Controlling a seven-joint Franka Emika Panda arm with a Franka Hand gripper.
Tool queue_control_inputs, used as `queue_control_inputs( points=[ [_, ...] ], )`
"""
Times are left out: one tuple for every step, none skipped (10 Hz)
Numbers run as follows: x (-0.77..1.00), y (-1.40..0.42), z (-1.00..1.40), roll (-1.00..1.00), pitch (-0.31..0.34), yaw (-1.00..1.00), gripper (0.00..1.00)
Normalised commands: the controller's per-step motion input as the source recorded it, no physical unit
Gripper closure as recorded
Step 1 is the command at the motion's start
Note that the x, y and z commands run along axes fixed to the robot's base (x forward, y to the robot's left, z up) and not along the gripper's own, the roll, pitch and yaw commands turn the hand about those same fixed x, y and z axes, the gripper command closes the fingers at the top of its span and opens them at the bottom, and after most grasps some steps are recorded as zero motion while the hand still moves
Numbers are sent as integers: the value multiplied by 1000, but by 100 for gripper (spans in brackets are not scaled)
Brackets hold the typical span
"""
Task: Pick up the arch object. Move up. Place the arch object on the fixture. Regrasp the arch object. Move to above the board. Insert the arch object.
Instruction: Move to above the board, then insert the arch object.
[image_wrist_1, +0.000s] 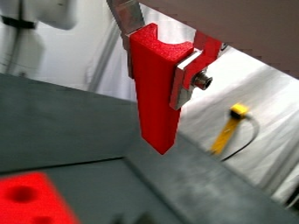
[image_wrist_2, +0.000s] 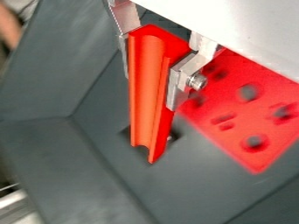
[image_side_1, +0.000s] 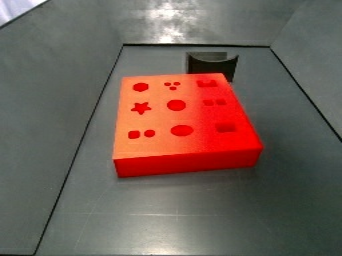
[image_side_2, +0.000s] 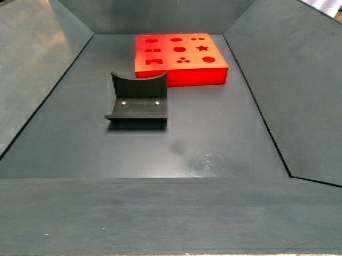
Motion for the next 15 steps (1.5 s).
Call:
queue_control_inputs(
  points=[
    [-1000,-931,214,-1000,-183,-101,100],
    [-999,-866,200,-1000,-192,-102,100],
    [-642,-448,103,-1000,-202,-105,100],
    [-484,-290,70,-1000,-203,-114,100],
    [-235,-65,31,-1000,-204,-124,100],
    [-147,24,7,-1000,-211,-129,100],
    [-119,47,1,-1000,-213,-132,100],
    [-112,42,11,-1000,-227,-135,100],
    [-105,46,-2,-958,-231,-127,100],
    [-95,50,-1,-673,-182,-82,100],
    [-88,44,3,-475,-143,-49,100],
    [-71,33,-2,-310,-110,-28,100],
    [-52,21,0,-202,-76,-18,100],
    [289,403,-311,0,-26,560,100],
    [200,471,-500,-26,-123,566,100]
  ],
)
